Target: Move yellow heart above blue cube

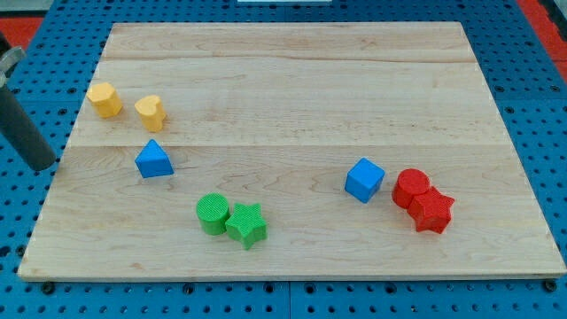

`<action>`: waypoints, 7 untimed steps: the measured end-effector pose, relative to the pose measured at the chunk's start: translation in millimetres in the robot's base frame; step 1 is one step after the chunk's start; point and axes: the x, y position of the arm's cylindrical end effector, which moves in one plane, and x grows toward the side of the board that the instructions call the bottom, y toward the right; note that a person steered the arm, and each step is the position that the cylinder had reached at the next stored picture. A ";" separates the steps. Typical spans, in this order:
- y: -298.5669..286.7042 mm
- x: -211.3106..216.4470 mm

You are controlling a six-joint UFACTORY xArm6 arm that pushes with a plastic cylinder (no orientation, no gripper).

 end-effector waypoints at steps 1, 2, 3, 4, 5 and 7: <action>0.3 -16.7; 40.7 -73.5; 78.8 -77.5; 100.7 -80.5; 110.8 -88.0; 177.0 -99.2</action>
